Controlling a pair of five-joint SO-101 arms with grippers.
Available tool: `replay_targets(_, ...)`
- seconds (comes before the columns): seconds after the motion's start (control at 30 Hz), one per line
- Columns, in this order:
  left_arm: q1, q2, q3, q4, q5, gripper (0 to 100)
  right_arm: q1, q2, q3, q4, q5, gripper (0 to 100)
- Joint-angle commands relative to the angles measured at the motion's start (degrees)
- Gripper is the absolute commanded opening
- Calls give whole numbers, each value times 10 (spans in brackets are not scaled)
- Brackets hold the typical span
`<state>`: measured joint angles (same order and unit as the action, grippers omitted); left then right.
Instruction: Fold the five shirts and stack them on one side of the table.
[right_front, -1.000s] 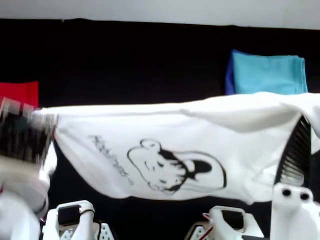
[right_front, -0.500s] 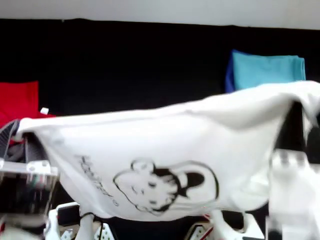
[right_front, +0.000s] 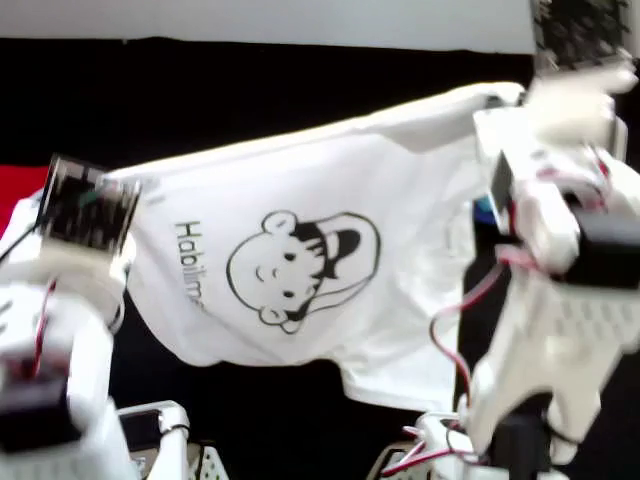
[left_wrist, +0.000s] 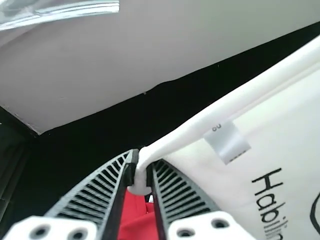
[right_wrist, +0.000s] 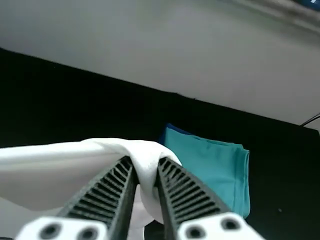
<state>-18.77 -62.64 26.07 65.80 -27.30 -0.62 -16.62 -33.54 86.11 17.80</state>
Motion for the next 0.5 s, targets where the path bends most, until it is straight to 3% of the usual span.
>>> replay_targets(0.0, -6, 114, -11, -54, 4, 9, 0, 40, 35, -61, -4, 6)
replay_targets(0.23, 22, 412, -212, -85, 4, 9, 0, 138, 37, -171, -4, 6)
replay_targets(0.47, 56, 675, -450, -15, 4, 12, -2, 225, 37, -206, -4, 6)
